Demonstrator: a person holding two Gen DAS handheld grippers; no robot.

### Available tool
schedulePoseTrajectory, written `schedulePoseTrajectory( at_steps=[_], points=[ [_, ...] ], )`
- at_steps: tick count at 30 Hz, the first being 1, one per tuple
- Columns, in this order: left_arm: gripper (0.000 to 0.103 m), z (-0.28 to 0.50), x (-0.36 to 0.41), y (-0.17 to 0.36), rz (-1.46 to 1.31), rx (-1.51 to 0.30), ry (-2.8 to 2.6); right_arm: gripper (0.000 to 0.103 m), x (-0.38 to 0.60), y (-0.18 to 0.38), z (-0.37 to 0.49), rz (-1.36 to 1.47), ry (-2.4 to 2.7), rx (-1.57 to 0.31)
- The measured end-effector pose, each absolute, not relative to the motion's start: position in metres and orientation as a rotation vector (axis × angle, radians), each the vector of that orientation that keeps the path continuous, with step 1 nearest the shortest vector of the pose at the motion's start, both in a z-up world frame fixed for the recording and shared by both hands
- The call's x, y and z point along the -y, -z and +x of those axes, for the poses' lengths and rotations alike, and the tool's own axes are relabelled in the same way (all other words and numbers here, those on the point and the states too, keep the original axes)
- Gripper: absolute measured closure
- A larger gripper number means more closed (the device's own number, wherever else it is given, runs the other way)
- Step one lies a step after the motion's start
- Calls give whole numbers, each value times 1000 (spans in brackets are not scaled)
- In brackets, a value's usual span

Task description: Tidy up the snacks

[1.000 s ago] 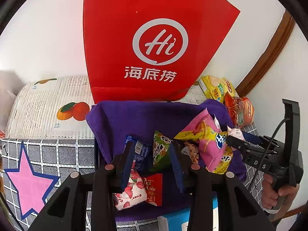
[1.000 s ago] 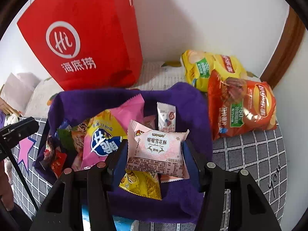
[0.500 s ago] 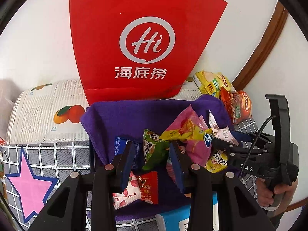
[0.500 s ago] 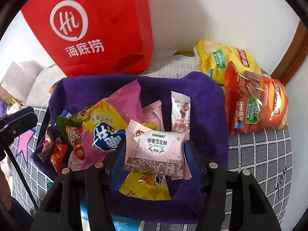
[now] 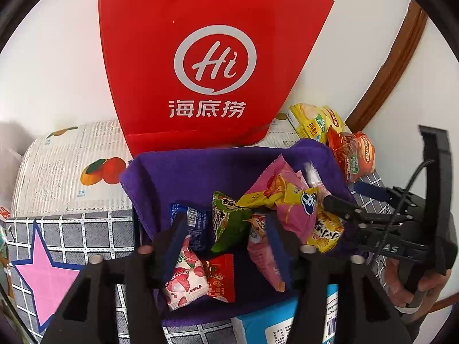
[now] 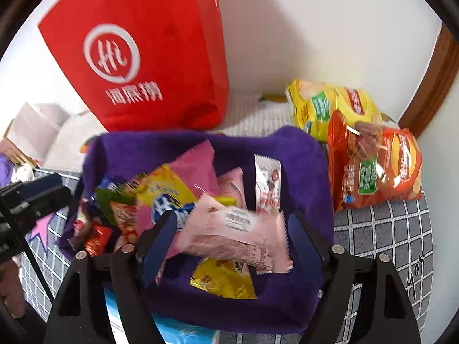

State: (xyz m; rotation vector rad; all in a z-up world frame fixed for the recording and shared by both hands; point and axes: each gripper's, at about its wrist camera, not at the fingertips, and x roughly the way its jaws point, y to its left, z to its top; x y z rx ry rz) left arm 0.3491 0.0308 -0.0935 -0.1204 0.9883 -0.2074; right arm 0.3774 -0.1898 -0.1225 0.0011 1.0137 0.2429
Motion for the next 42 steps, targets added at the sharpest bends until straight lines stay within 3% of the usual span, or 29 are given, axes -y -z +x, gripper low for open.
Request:
schedulePoseTrajectory(
  at_steps=[13,27,32,33,34,36,42],
  points=[
    [32,324,-39,58,-161,-936,206,22,192,66,331,67,-265,-902],
    [29,219,-25,40,-126,-891,183,22,188,45,215,9,-151,-842],
    [16,176,-16,34,-103,-854,163,12,195,41,165,10,-132,-816],
    [9,169,-14,32,-98,-853,160,12,197,40,156,20,-131,-815],
    [6,160,-12,31,-91,-850,153,6,198,40,148,24,-127,-818],
    [6,145,-6,27,-73,-839,145,1,201,39,133,18,-99,-823],
    [5,97,9,17,-39,-817,140,1,211,32,86,63,-45,-800]
  ],
)
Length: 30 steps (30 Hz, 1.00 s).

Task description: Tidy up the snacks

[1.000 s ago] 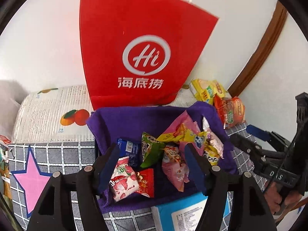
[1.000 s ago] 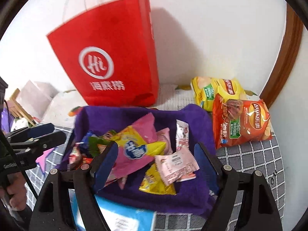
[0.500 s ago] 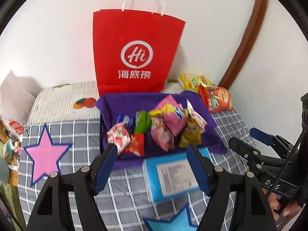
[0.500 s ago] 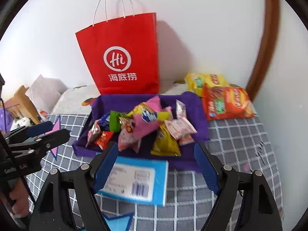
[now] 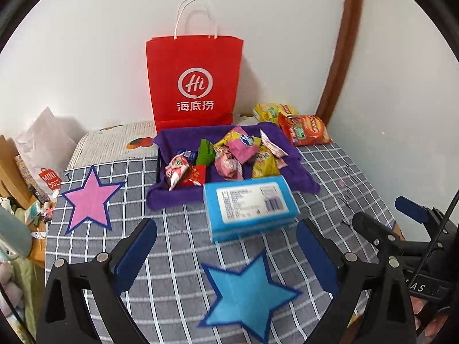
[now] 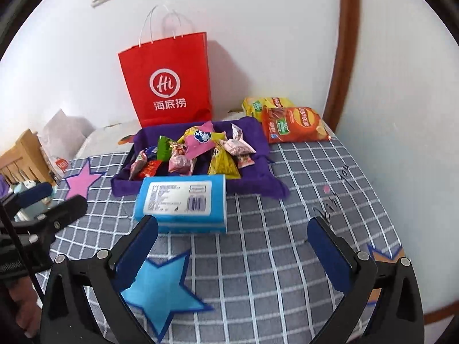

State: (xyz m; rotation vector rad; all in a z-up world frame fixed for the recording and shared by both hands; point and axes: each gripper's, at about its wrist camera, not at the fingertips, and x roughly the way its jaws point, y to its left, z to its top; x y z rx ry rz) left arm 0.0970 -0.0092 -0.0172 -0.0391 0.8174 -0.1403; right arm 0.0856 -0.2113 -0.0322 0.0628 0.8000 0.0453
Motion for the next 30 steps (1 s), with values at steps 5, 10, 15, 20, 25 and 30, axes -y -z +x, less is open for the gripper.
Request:
schedulePoseTrajectory(
  at_steps=[5,10,15,20,25,30],
  points=[
    [5,60,18,7,-42,-789,152,1,214,24,43,63,-24,-771],
    [5,33,24,-3,-25,-757,140,1,213,21,20,40,-19,-760],
    [5,20,24,-9,-29,-741,132,1,217,16,3,64,-11,-737],
    [5,12,22,-14,-31,-724,129,1,218,11,-8,69,-7,-712],
    [5,8,19,-14,-38,-720,127,1,215,10,-12,55,5,-706],
    [5,5,16,-15,-47,-718,128,1,215,10,-14,48,9,-704]
  ],
)
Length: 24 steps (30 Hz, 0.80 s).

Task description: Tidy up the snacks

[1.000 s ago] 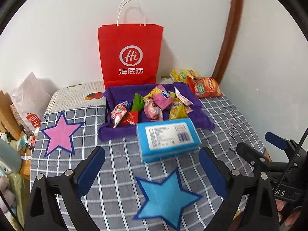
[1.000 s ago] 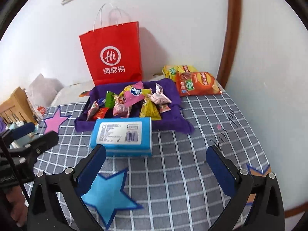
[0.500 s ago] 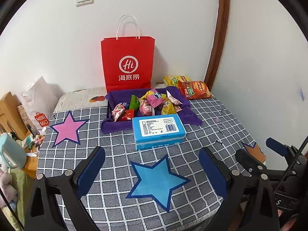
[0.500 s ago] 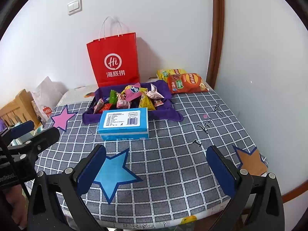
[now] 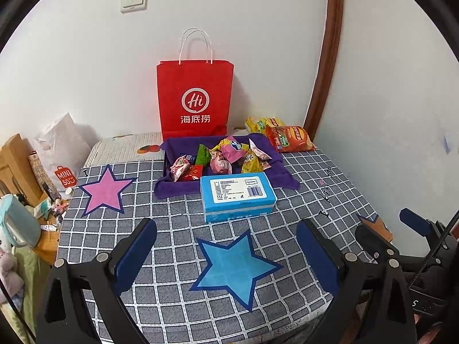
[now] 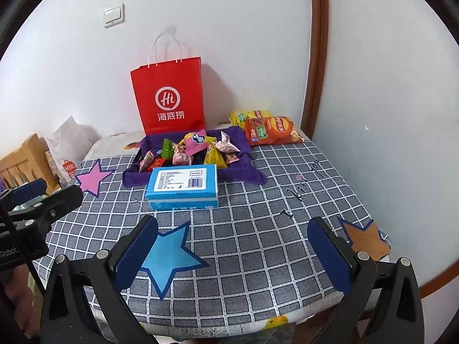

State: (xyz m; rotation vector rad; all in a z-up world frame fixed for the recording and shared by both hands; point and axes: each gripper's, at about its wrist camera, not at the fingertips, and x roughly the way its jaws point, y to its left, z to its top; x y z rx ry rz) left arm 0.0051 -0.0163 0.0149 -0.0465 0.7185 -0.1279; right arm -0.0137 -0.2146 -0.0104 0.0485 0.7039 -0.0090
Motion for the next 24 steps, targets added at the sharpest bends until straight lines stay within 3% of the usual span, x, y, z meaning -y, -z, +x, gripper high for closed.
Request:
schedulePoseTrajectory(
  at_steps=[24],
  points=[
    [5,3,5,-17,-68,-715,117,1,200,7,-18,31,9,-697]
  ],
)
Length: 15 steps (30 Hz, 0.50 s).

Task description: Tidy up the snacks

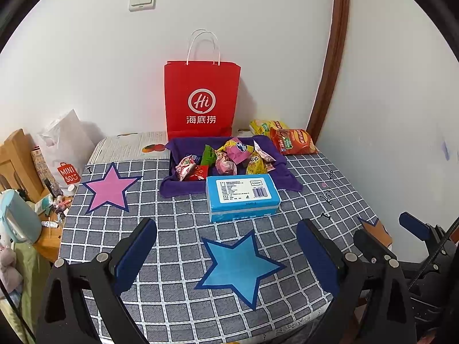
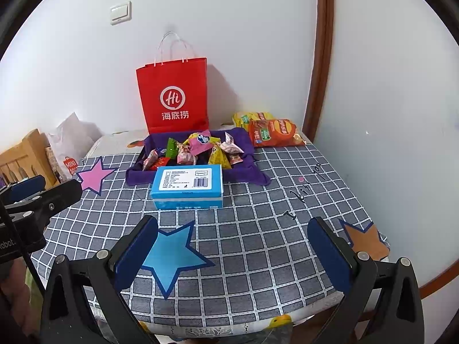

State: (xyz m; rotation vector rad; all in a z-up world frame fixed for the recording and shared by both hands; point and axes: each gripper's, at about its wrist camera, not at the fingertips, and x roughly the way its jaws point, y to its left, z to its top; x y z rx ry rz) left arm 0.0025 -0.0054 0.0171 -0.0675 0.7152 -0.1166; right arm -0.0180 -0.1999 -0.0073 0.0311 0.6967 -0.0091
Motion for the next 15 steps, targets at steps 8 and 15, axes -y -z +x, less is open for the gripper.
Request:
schedulePoseTrajectory(
  at_steps=[8,15],
  points=[
    [5,3,7,-16,-63,-716,120,1,202,6,-19,39,12,-693],
    [5,3,7,-16,-63,-716,119,1,204,6,-20,48,18,-691]
  ],
)
